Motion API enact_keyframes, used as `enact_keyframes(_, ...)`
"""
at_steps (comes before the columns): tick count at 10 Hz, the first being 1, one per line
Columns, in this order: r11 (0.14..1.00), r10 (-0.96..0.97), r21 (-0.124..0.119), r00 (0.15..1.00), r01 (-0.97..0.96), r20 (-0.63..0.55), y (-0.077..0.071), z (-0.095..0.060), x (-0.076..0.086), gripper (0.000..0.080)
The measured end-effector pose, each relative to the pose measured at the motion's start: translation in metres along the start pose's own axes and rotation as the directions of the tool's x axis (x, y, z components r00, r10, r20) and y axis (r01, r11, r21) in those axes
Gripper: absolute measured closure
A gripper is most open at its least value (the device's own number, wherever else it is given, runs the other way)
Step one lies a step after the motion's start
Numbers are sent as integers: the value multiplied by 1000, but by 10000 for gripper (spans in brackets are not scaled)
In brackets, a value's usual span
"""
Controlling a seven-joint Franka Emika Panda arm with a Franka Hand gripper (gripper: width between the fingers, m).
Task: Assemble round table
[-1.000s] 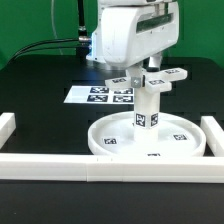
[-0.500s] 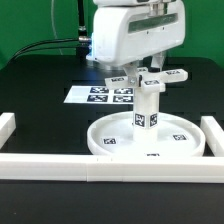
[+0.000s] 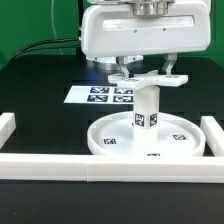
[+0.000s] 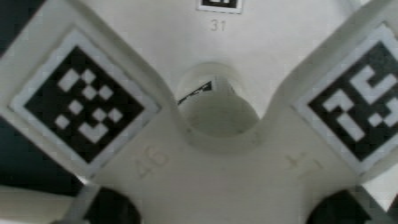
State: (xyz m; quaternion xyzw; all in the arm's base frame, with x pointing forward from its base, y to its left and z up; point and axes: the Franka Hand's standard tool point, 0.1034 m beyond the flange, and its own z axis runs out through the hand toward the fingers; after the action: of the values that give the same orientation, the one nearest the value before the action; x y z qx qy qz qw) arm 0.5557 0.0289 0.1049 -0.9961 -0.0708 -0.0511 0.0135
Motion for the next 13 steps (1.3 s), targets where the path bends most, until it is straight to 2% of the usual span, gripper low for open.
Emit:
enact_keyframes(2,970,244,6,970,-244,0,-3,0,0,353)
enact_keyframes(3,918,397,7,918,-397,2,-8,1,0,353)
enact_keyframes(6,850,527,12,850,-527,3,-9,1,1,353)
enact_keyframes(8,776,631,18,776,-631,7,-10,1,1,353)
enact_keyframes(11,454,889,59,456,-889,34,-8,2,1,353)
enact_keyframes(13,257,963,69,261,-964,65,-7,2,1,353)
